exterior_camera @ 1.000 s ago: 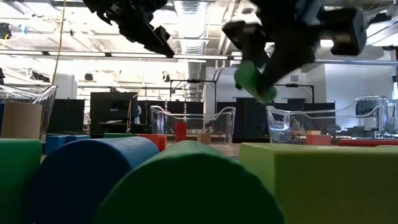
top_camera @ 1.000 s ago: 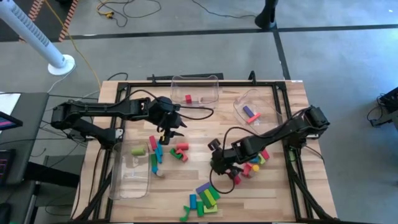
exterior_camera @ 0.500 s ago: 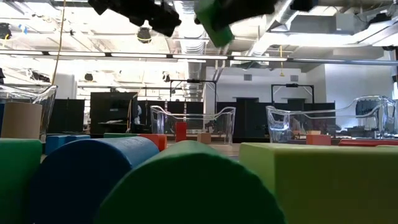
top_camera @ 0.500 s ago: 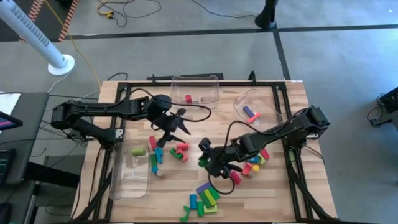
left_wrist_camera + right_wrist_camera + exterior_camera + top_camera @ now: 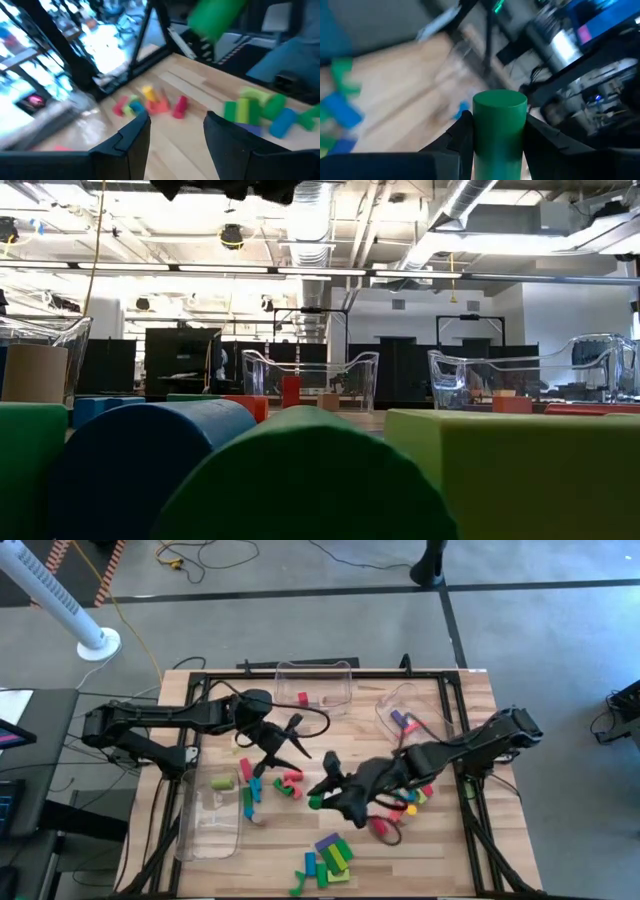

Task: Sort blocks by size
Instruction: Put the green cylindrical block into the left transparent bin

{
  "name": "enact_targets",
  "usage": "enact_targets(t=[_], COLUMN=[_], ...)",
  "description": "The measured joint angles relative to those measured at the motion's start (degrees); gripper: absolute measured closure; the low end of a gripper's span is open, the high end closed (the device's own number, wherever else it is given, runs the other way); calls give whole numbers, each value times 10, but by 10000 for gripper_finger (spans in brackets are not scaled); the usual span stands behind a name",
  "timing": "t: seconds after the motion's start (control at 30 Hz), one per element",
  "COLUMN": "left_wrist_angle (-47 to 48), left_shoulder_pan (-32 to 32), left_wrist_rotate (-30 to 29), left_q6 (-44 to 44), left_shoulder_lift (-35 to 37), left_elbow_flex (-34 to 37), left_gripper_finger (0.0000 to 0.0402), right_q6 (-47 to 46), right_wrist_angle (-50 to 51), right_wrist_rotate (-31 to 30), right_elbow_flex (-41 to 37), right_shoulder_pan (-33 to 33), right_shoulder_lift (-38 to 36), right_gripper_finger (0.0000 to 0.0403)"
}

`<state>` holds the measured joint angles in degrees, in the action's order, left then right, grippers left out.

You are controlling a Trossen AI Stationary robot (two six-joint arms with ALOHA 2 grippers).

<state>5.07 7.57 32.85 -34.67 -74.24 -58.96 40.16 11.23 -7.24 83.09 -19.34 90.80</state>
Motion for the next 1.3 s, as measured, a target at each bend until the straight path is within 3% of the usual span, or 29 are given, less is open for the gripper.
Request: enact_targets(t=[0.4,0.83,1.3], left_wrist_angle=[-124,-163,-148], left_shoulder_pan=[-16,-16,-16], left_wrist_rotate=[-14,-27,-29], left_q6=[4,61,64], left_shoulder_lift=[0,0,0], left_elbow_flex=[0,0,0], left_gripper_finger=[225,208,188], right_q6=[-189,-193,-189], right_wrist_angle=[-73,-72,-41], right_wrist_rotate=[107,100,82], right_elbow_flex=[0,0,0], right_shoulder_pan=[57,81,101], right_shoulder_lift=[-39,-25,-23], right_gripper_finger=[245,245,245])
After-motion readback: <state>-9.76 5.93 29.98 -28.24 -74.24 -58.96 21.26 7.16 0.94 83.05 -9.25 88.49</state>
